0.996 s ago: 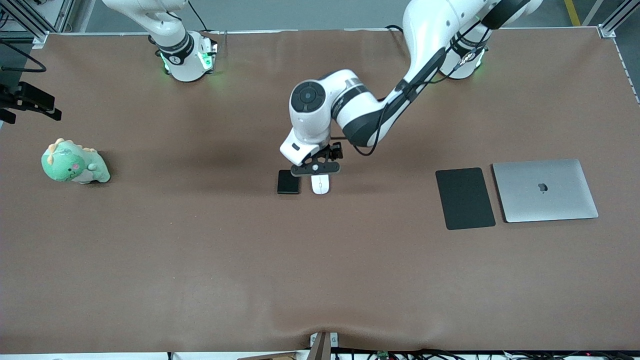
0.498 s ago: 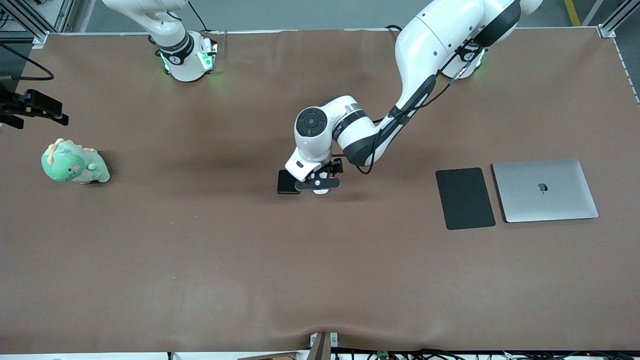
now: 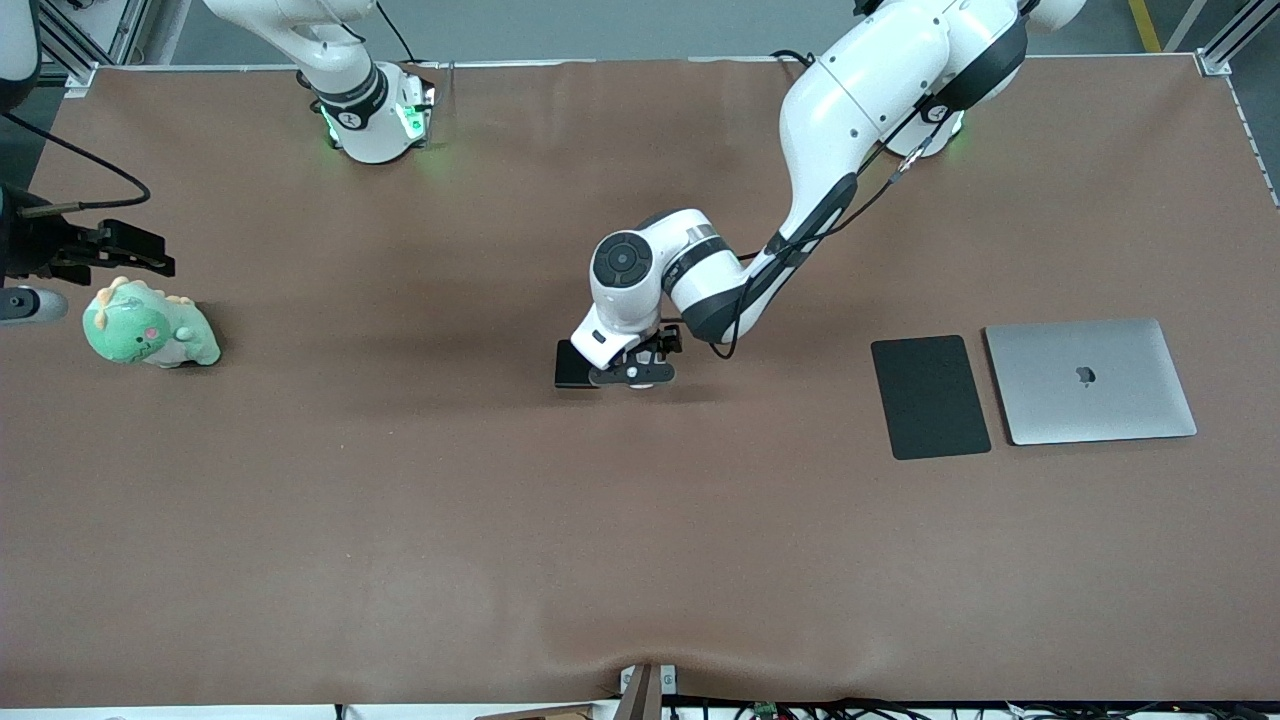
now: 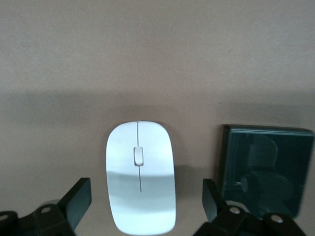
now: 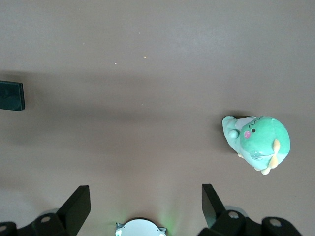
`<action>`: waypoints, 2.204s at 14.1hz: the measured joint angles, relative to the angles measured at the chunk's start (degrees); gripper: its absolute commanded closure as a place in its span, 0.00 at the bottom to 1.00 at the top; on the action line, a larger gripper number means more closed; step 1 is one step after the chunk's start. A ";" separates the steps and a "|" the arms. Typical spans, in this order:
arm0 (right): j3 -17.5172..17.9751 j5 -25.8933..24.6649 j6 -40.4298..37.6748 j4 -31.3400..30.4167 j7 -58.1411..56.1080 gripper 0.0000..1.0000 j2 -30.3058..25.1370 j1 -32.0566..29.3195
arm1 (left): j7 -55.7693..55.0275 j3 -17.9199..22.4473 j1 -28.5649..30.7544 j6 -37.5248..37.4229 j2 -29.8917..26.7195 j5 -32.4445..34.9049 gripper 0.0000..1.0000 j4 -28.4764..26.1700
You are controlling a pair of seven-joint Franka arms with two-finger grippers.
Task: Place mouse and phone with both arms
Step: 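Lower the left gripper and close it on the white mouse, then carry the mouse toward the pad while the right gripper reaches the phone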
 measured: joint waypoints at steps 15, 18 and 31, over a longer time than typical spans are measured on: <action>0.08 4.65 0.01 -0.14 12.20 0.00 2.36 6.91 | -1.18 -0.10 0.74 -1.02 -1.21 0.22 0.71 2.19; 0.21 5.13 1.41 -0.32 16.89 0.00 3.52 9.78 | -1.46 -0.74 1.66 -8.95 -8.06 -3.28 0.72 3.71; 0.55 8.89 14.78 -3.56 33.01 0.00 10.96 24.48 | 33.08 -0.34 38.81 -32.22 -36.45 -17.32 0.72 -7.93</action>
